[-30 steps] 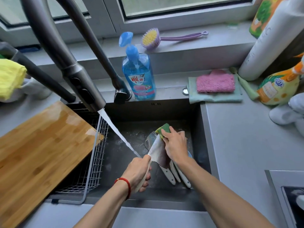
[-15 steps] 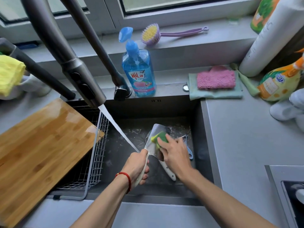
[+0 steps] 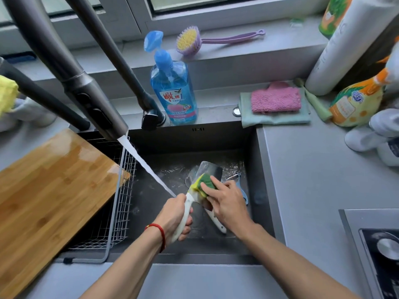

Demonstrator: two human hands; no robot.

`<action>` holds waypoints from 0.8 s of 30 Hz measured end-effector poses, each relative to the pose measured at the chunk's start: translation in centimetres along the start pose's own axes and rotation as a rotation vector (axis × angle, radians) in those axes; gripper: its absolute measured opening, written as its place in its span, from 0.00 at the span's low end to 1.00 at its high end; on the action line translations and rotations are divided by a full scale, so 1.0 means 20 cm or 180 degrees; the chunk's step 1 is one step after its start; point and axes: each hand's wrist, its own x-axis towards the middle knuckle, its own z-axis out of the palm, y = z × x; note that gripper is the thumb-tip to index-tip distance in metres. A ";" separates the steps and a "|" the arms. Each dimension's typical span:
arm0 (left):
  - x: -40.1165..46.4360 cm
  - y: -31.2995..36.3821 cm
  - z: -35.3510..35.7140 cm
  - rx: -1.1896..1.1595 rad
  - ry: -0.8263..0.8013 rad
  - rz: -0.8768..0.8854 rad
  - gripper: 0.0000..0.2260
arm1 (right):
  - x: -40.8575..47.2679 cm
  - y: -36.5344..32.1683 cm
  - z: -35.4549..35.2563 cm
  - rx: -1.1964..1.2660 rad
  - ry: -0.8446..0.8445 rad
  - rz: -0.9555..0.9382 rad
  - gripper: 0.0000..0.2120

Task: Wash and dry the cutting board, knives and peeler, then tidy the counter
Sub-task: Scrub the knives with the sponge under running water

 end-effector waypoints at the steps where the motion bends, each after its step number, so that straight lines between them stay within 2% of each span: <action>1: 0.00 -0.02 0.01 0.0019 -0.0009 0.0012 0.13 | 0.07 0.05 -0.01 -0.0085 -0.0025 0.0396 0.17; 2: 0.00 -0.03 0.02 0.0023 0.0011 0.0025 0.13 | 0.14 0.08 -0.02 -0.0177 -0.0109 0.0741 0.17; 3: 0.00 -0.05 0.02 0.0007 0.0047 0.0038 0.13 | 0.19 0.07 -0.02 -0.0266 -0.0195 0.0835 0.17; 5: 0.01 -0.06 -0.02 -0.0025 0.0150 0.0119 0.15 | 0.21 -0.01 0.02 -0.0130 -0.0327 0.0458 0.16; 7: 0.03 -0.06 -0.11 0.0194 0.0362 0.0276 0.17 | 0.13 -0.09 0.08 0.0334 -0.0557 0.0151 0.17; 9: 0.06 -0.06 -0.21 0.0744 0.0646 0.0551 0.17 | 0.06 -0.09 0.10 0.0745 -0.0465 0.0411 0.18; 11: 0.09 -0.08 -0.26 0.1154 0.0738 0.0704 0.15 | 0.10 -0.09 0.10 0.1033 -0.0110 0.0915 0.19; 13: 0.11 -0.09 -0.28 0.1841 0.0836 0.0727 0.14 | 0.14 -0.15 0.10 0.0991 -0.0012 0.0930 0.20; 16: 0.11 -0.13 -0.29 0.3422 0.1375 0.0997 0.16 | 0.18 -0.28 0.15 0.0638 -0.0486 0.0313 0.19; 18: 0.09 -0.16 -0.28 0.3779 0.1494 0.1269 0.15 | 0.21 -0.28 0.21 0.0204 -0.0819 0.0220 0.16; 22: 0.07 -0.20 -0.28 0.4163 0.1624 0.1745 0.16 | 0.36 -0.21 0.22 -0.0225 -0.0791 0.1024 0.13; 24: 0.07 -0.18 -0.29 0.4290 0.1661 0.1852 0.15 | 0.31 -0.27 0.25 -0.0135 -0.0768 0.0791 0.14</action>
